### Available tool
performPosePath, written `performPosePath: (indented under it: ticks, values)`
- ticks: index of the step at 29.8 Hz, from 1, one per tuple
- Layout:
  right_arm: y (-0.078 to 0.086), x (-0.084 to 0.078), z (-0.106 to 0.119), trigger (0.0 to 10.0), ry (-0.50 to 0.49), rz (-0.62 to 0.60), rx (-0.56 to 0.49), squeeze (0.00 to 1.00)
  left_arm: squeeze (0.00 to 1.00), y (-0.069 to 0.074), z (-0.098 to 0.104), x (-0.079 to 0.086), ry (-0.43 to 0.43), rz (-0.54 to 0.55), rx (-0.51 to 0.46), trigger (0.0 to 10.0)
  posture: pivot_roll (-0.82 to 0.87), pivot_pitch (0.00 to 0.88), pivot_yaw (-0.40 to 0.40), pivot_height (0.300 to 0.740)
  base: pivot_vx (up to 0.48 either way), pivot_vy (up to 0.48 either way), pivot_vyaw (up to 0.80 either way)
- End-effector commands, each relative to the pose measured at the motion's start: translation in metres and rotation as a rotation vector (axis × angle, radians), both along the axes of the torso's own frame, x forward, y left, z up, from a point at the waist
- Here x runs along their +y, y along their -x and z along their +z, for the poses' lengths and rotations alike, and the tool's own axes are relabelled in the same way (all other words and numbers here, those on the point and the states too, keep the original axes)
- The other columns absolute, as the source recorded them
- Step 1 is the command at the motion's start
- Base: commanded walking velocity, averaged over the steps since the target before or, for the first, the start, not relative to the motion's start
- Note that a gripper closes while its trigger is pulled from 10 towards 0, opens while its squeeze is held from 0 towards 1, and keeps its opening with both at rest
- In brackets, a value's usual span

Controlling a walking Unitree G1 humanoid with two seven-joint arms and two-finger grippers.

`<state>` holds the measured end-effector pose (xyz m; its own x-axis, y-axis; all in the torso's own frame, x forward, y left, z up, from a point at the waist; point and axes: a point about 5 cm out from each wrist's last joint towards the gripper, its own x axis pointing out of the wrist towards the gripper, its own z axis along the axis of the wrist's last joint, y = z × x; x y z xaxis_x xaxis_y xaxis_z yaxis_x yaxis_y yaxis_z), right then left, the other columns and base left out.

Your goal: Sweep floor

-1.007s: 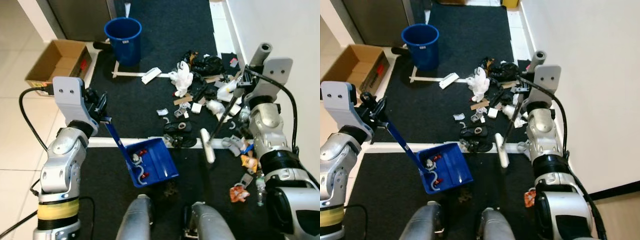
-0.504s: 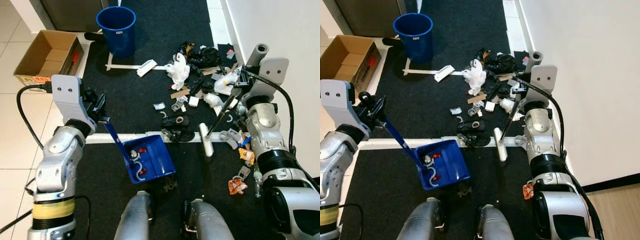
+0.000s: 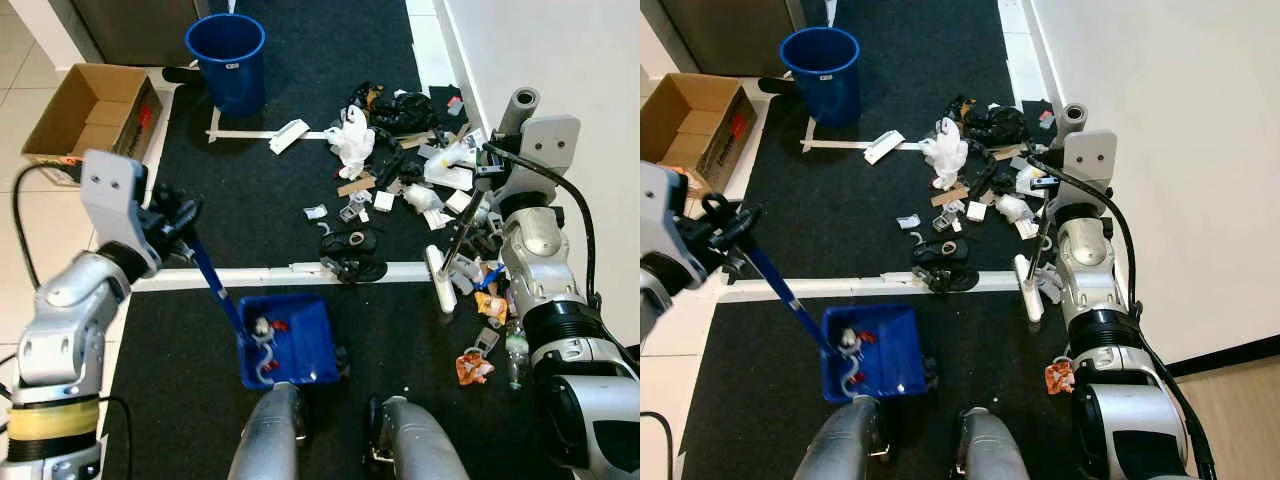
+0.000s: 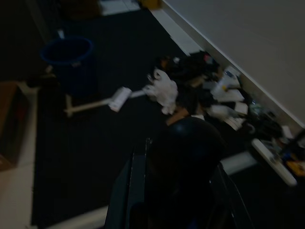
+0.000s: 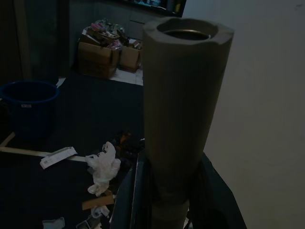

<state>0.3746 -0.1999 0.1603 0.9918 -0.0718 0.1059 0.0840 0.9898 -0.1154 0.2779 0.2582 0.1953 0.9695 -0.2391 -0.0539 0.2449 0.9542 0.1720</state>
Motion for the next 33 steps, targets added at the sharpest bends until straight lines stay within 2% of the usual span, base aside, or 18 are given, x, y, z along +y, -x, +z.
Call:
performPosePath:
  ticks: [1, 12, 21, 29, 33]
  values:
    - [0.0, -0.001, 0.004, 10.0, -0.001, -0.006, -0.031, 0.0, 0.0, 0.001, 0.012, 0.005, -0.034, 0.007, -0.054, 10.0, 0.02, 0.181, -0.028, 0.74, 0.0, 0.0, 0.0]
    - [0.0, 0.003, 0.003, 10.0, -0.005, 0.006, -0.033, 0.0, 0.0, -0.003, 0.005, 0.002, 0.003, 0.048, -0.059, 10.0, 0.01, 0.186, -0.031, 0.74, 0.23, -0.302, 0.0]
    - [0.0, 0.003, 0.003, 10.0, -0.008, 0.007, -0.033, 0.0, 0.0, -0.003, 0.01, 0.009, 0.025, 0.081, -0.082, 10.0, 0.02, 0.187, -0.029, 0.74, 0.114, 0.0, 0.0]
    - [0.001, 0.004, 0.001, 10.0, -0.005, 0.014, -0.028, 0.0, 0.0, 0.01, 0.003, 0.01, -0.01, -0.032, -0.014, 10.0, 0.02, 0.192, -0.028, 0.74, 0.0, 0.0, 0.0]
    - [0.003, 0.003, -0.006, 10.0, 0.004, 0.016, -0.006, 0.0, 0.0, 0.019, 0.007, 0.018, -0.039, -0.079, 0.0, 10.0, 0.02, 0.199, -0.03, 0.74, 0.0, 0.0, 0.0]
